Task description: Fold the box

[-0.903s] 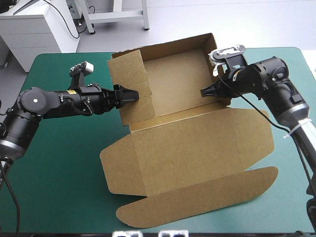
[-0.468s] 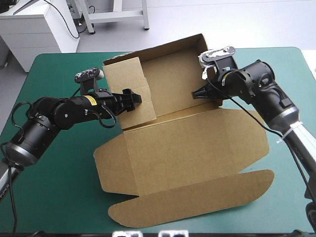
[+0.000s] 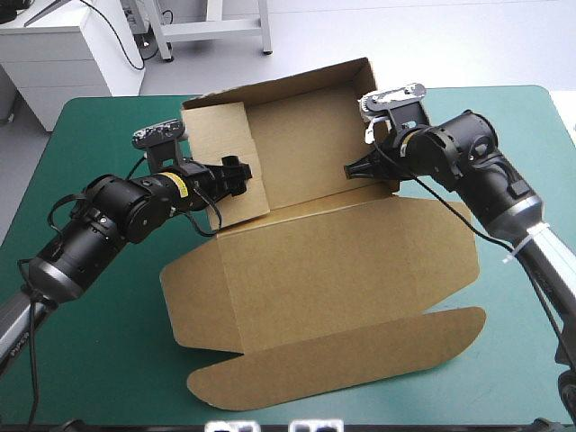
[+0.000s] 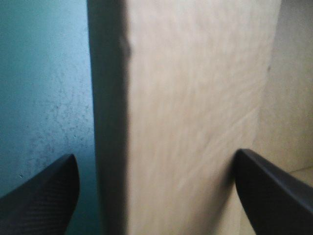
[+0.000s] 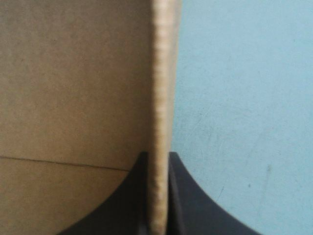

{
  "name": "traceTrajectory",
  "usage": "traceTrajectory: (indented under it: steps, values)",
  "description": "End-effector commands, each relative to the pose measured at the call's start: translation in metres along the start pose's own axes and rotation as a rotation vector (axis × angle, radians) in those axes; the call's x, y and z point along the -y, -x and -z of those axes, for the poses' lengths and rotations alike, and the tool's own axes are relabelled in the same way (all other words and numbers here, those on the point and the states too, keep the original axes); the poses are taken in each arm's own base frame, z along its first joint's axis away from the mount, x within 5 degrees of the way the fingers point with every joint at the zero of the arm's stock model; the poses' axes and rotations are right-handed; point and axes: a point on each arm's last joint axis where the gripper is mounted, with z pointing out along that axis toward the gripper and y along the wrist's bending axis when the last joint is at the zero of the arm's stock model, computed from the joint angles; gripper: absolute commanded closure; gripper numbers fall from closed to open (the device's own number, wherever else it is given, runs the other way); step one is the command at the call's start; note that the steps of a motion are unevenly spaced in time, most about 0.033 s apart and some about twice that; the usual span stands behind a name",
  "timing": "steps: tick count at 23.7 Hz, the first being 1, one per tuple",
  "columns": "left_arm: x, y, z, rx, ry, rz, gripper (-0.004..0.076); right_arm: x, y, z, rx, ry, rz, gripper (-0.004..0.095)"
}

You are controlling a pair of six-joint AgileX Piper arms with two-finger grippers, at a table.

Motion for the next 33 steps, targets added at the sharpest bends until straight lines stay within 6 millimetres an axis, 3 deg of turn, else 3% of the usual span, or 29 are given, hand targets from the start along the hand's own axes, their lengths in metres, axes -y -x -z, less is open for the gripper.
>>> traceTrajectory:
  steps: [1,4,7,12,14,17,28,33]
  values:
    - [0.008,0.013,0.008,0.100,-0.049,-0.032,0.0107,-0.009,0.013,0.034,0.168,0.037,0.033,0.0912]
    - [0.006,0.010,-0.006,0.065,-0.019,-0.043,0.0108,-0.018,0.013,0.037,0.190,-0.002,0.073,0.0912]
    - [0.006,0.009,-0.007,0.054,-0.020,-0.034,0.0130,-0.017,0.013,0.037,0.195,-0.024,0.079,0.0912]
    - [0.007,0.007,0.003,0.034,-0.030,-0.003,0.0281,-0.014,0.014,0.038,0.205,-0.056,0.079,0.0912]
    - [0.007,0.008,0.010,0.042,-0.032,-0.006,0.0393,-0.014,0.014,0.037,0.201,-0.063,0.073,0.0912]
    - [0.005,0.008,0.014,0.034,-0.023,-0.007,0.0727,-0.015,0.013,0.030,0.178,-0.067,0.070,0.0912]
    - [0.012,0.000,0.014,-0.004,-0.026,-0.034,0.0732,-0.014,0.009,0.015,0.102,-0.088,0.045,0.0912]
    - [0.009,0.000,0.006,-0.056,0.049,-0.075,0.0732,0.003,0.007,0.012,0.063,-0.123,-0.070,0.0913]
